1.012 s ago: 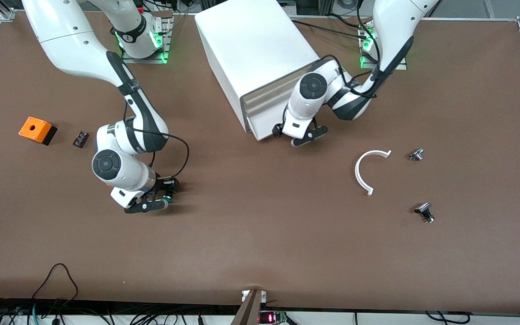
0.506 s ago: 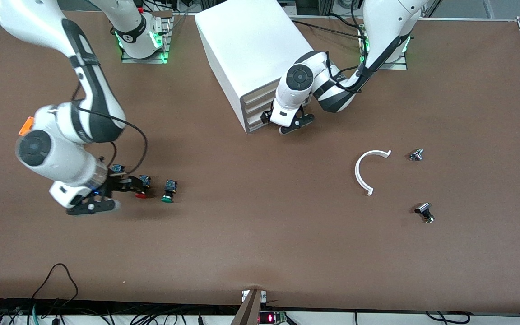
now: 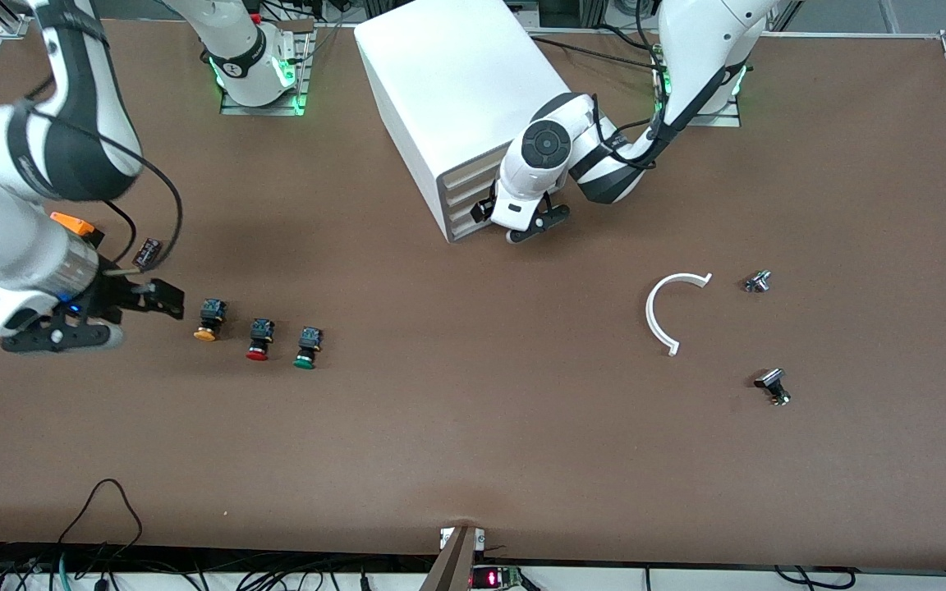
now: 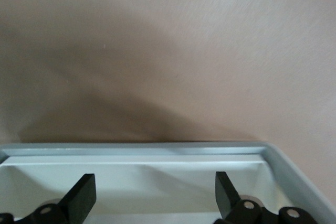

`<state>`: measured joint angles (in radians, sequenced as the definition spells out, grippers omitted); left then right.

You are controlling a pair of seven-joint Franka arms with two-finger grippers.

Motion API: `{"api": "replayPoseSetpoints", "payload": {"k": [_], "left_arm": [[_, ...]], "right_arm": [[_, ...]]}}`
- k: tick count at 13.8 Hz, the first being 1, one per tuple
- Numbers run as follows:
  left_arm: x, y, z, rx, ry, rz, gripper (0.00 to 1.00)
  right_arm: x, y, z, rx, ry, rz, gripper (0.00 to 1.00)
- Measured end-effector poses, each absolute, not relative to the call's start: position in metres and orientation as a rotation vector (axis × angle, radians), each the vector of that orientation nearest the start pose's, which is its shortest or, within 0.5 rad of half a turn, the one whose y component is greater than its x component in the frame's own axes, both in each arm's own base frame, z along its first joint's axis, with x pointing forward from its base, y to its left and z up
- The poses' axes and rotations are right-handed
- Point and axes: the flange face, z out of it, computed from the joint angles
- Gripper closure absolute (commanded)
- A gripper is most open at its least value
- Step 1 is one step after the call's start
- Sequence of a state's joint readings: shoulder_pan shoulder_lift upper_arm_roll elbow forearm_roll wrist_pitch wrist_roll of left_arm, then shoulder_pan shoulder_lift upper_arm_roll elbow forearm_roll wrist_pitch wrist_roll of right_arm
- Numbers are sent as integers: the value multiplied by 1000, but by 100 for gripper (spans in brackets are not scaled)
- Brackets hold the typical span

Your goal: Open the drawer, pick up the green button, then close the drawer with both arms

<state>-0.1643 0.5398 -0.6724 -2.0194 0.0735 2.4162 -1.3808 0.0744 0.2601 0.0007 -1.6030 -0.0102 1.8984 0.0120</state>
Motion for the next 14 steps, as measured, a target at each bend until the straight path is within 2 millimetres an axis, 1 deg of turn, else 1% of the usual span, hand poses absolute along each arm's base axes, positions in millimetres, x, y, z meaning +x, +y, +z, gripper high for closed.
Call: {"api": "replayPoseSetpoints", "payload": {"k": [1, 2, 4, 6, 8, 9, 11, 13, 14], "left_arm": [[428, -430, 245, -3093, -857, 400, 0], [451, -416, 260, -3094, -802, 355, 0], [496, -375, 291, -3084, -693, 270, 0], [528, -334, 322, -3079, -582, 240, 0], [552, -298, 355, -3072, -469, 225, 0], [562, -282, 373, -3062, -408, 223, 0], [579, -251, 415, -3044, -257, 243, 0], [590, -220, 457, -3037, -129, 230, 0], [596, -194, 480, -3030, -49, 194, 0]], "right_arm": [[634, 46, 499, -3148, -83, -49, 0], [626, 46, 515, -3149, -72, -49, 0], [613, 45, 544, -3149, -67, -49, 0], [603, 43, 570, -3151, -64, -18, 0], [597, 42, 597, -3152, -51, 5, 0], [594, 38, 605, -3154, -19, 20, 0], [590, 26, 615, -3156, 92, 37, 0], [588, 21, 620, -3156, 127, 37, 0], [587, 21, 624, -3155, 128, 25, 0]]}}
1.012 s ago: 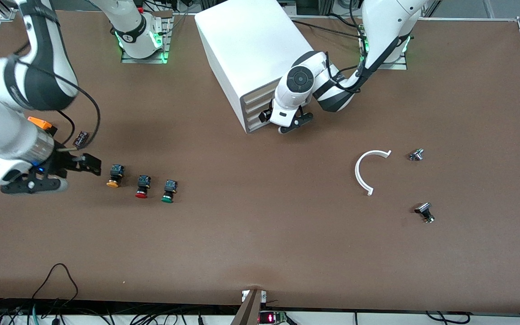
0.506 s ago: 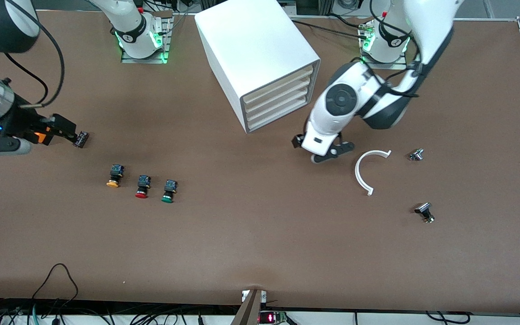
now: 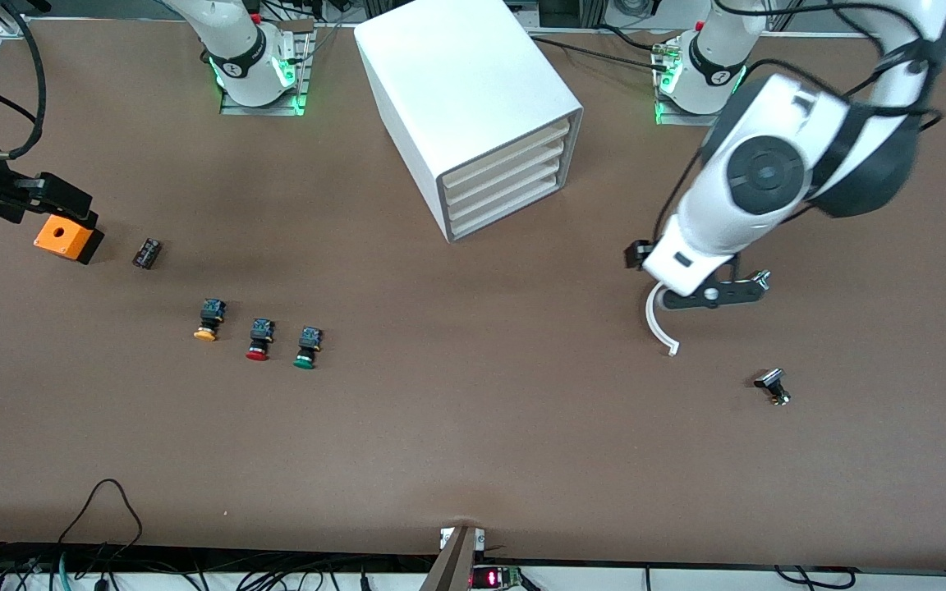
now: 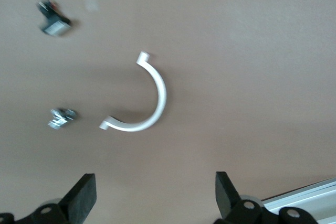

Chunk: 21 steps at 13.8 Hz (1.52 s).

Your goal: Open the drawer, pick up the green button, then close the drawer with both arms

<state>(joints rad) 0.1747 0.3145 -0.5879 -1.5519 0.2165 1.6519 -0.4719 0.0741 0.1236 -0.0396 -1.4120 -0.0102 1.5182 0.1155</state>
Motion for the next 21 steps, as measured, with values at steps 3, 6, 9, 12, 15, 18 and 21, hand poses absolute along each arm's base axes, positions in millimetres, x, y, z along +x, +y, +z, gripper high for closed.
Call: {"api": "replayPoseSetpoints", "payload": {"k": [3, 6, 9, 12, 15, 18, 21], "left_arm": [[593, -117, 533, -3014, 175, 133, 0], [576, -49, 576, -3018, 322, 75, 0], [554, -27, 592, -3033, 358, 50, 0], [548, -34, 594, -3049, 360, 26, 0], [548, -40, 596, -3073, 369, 22, 0], [547, -43, 596, -3083, 373, 41, 0], [546, -42, 594, -3083, 371, 56, 0]], "right_arm": [[584, 21, 642, -3154, 130, -2, 0], [583, 22, 646, -3154, 131, -2, 0], [583, 22, 646, -3154, 131, 5, 0], [583, 22, 646, -3154, 132, 5, 0], [583, 19, 645, -3154, 139, 5, 0], [584, 17, 644, -3154, 144, 8, 0], [584, 17, 644, -3154, 145, 5, 0]]}}
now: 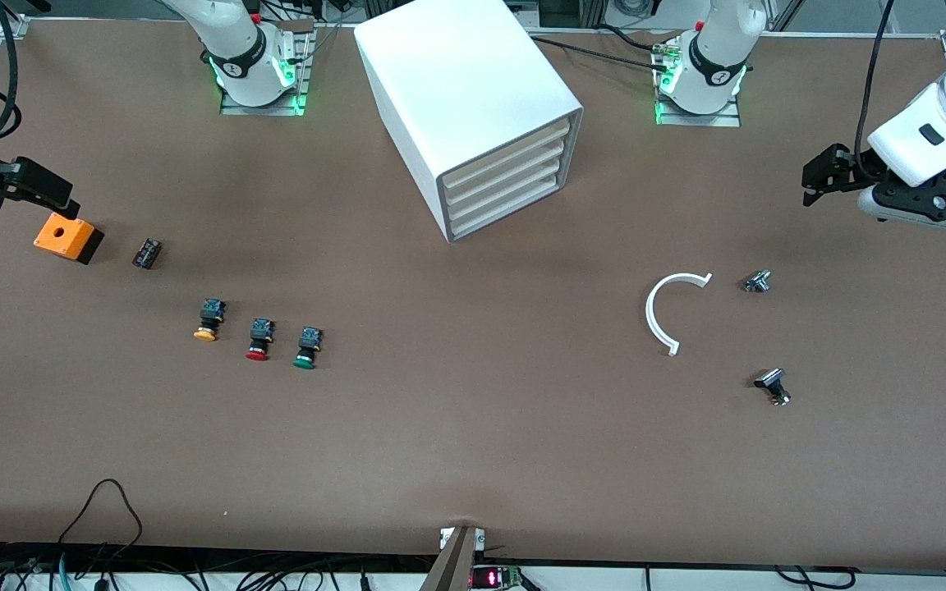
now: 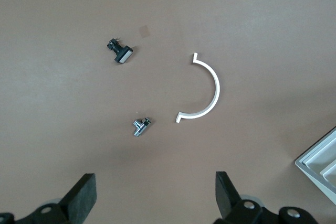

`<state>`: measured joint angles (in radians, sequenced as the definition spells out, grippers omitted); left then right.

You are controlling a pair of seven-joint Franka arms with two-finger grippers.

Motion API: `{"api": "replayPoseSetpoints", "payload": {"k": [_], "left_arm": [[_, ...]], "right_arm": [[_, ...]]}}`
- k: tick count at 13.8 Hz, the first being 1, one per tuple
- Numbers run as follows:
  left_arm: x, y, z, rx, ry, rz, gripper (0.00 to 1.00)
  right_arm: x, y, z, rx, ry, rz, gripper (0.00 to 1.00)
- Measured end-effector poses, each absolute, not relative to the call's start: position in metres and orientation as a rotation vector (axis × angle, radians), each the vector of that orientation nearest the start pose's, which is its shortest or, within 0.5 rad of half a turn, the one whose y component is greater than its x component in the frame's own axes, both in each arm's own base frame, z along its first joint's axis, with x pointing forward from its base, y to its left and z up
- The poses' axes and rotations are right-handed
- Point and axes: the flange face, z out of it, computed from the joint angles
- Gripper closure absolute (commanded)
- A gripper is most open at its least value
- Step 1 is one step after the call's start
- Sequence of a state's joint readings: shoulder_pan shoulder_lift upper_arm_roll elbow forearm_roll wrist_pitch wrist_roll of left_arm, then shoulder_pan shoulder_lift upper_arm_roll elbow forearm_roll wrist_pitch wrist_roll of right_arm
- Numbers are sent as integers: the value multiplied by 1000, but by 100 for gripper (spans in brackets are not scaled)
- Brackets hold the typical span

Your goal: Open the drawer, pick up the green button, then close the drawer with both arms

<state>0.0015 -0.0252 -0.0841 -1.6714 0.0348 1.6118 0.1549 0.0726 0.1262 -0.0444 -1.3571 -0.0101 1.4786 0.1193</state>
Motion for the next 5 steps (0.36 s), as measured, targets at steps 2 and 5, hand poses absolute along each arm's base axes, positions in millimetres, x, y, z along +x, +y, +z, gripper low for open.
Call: {"api": "replayPoseSetpoints", "payload": {"k": [2, 5], "left_arm": [[546, -40, 593, -3084, 364, 69, 0], [546, -39, 592, -3085, 362, 79, 0]], "right_arm": [[584, 17, 646, -3154, 145, 0, 0], [584, 17, 647, -3154, 146, -4, 0]]}}
